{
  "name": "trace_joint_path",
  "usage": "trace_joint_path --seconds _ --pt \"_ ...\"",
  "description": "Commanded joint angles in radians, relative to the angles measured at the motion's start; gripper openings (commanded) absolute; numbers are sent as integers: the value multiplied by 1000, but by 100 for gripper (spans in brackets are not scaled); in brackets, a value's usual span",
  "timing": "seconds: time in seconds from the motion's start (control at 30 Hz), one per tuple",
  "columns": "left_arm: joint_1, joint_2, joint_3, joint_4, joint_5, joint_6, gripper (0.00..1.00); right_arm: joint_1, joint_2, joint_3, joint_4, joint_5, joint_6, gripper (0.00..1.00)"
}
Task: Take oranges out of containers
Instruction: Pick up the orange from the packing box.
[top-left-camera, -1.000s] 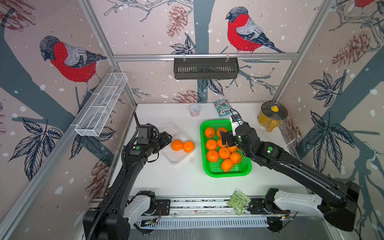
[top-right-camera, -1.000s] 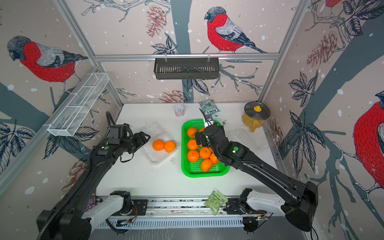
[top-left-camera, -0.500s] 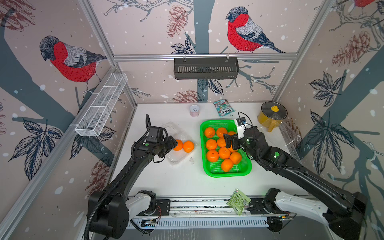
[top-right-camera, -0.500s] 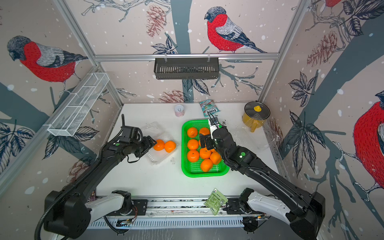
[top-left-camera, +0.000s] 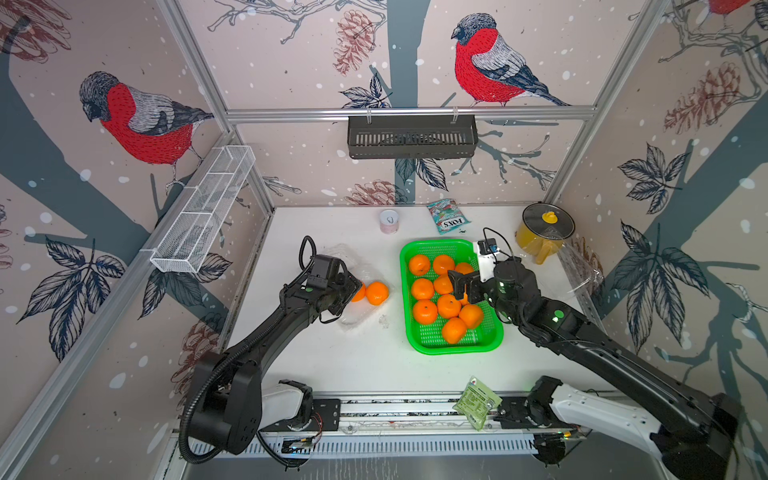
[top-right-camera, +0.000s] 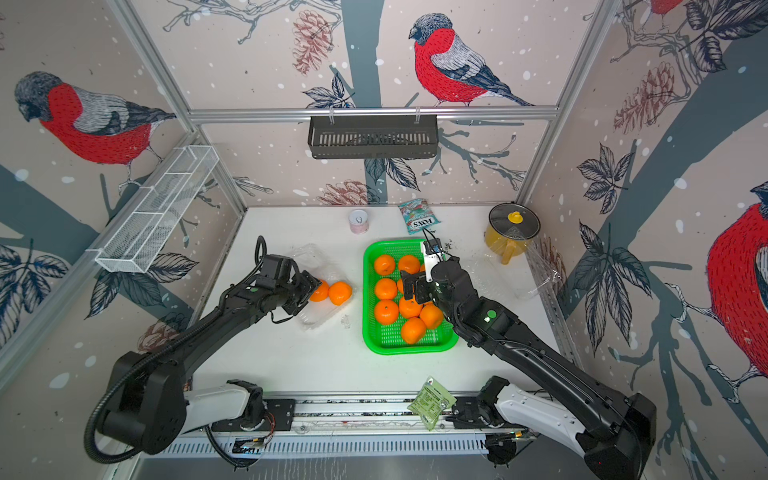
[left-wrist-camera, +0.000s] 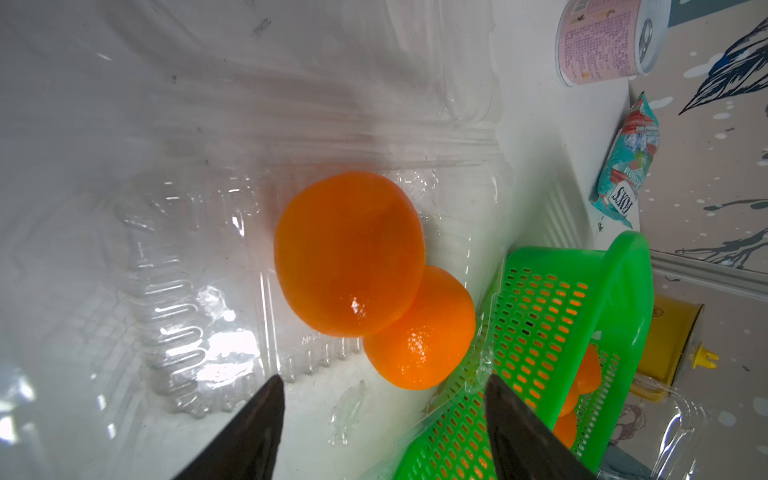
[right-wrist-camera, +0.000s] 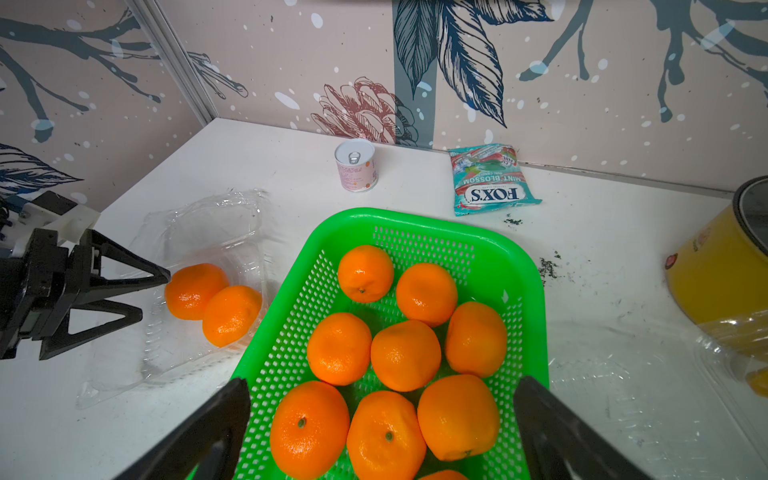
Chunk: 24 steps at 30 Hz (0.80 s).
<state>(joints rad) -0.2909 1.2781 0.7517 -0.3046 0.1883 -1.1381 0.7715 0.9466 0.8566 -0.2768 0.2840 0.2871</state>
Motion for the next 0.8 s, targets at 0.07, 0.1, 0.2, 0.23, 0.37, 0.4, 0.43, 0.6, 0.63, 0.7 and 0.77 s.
trace_joint_path --seconds 0.07,0.1,0.2,0.23,0.37,0.4,0.43,0.6,0.63,0.7,0.77 --pt "-1 51 -14 108 15 -116 75 -2 3 6 31 -16 15 100" --pt "-1 58 -24 124 17 -134 75 -2 2 7 28 -8 16 100" --pt "-1 75 -40 151 14 -179 75 -7 -3 16 23 -3 9 100" --pt "-1 73 -45 156 2 -191 75 -8 -2 19 18 -2 9 100" --pt "-1 52 -67 178 -45 -231 75 -11 1 22 10 -5 7 99" --pt "-1 53 -69 181 -51 -236 75 -11 1 21 9 -5 7 100" --pt "-1 59 -68 184 -58 -239 74 -11 1 21 10 -4 7 99" --pt "-1 127 -66 236 -35 -240 73 -11 3 19 10 -10 11 100" --pt "-1 143 -65 245 -32 -242 72 -11 3 22 8 -11 12 99" --pt "-1 166 -67 262 -29 -247 72 -11 3 24 4 -9 11 100" --pt "-1 181 -67 274 -40 -247 72 -11 1 27 -2 -6 8 99"
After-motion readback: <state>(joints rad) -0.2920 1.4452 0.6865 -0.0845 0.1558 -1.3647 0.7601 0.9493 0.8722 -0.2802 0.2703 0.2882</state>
